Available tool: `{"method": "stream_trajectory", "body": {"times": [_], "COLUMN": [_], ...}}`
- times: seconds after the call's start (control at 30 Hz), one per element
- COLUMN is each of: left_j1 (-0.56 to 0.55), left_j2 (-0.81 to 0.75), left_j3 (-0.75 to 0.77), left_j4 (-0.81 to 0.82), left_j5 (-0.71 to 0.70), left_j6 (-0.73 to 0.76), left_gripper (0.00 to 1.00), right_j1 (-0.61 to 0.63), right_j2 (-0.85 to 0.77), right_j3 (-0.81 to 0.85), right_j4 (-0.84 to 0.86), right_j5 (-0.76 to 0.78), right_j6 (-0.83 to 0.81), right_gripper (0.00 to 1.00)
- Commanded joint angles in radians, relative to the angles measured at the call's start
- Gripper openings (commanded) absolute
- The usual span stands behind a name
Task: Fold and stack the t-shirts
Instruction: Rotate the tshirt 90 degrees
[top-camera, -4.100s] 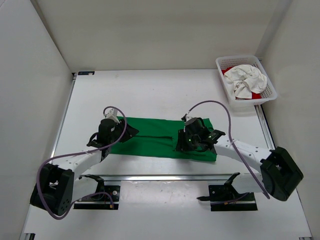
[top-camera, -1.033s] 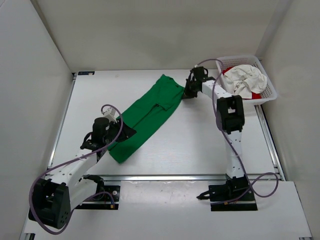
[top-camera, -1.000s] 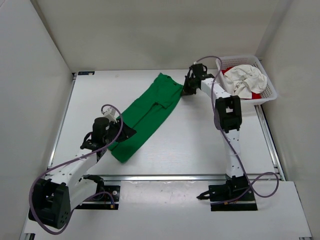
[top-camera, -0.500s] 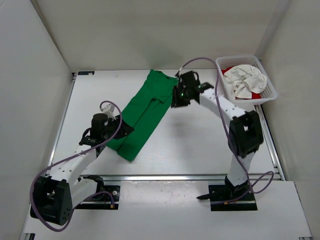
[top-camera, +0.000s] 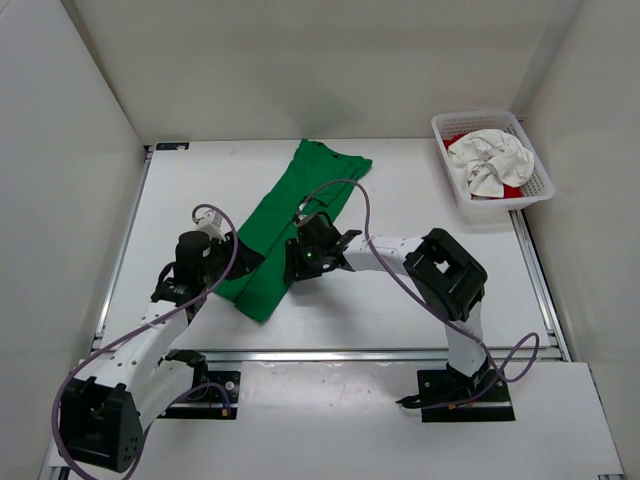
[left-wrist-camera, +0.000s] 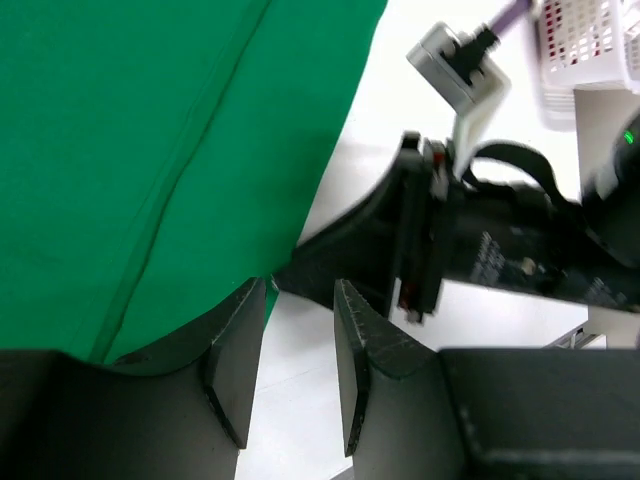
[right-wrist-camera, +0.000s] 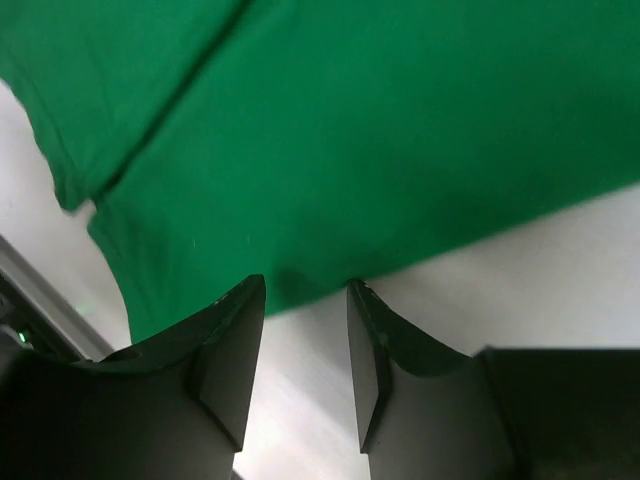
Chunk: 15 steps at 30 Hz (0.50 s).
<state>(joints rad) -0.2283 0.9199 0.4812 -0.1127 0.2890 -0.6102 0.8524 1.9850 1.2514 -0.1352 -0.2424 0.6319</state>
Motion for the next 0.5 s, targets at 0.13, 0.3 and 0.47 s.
{"method": "stream_trajectory", "body": {"times": [0.13, 0.3, 0.47], "left_j1": [-0.016, -0.003, -0.012], "left_j2": [-0.041, -0.035, -0.026], "left_j3": [-0.044, -0.039, -0.044], "left_j4": [0.016, 0.018, 0.004], "left_j5": [0.004, -0.004, -0.022], "left_j6": [-0.007, -0.005, 0.010], "left_gripper": [0.45, 0.45, 0.45], "right_j1": [-0.021, -0.042, -0.130], "right_j2": [0.055, 0.090, -0.062], "right_j3": [0.002, 0.010, -0.156], "right_j4": [0.019, -0.006, -0.003], "right_j5": [0.075, 0.055, 0.075], "right_j6": [0.080, 0.083, 0.017], "right_gripper": [0.37, 0.02, 0.00]}}
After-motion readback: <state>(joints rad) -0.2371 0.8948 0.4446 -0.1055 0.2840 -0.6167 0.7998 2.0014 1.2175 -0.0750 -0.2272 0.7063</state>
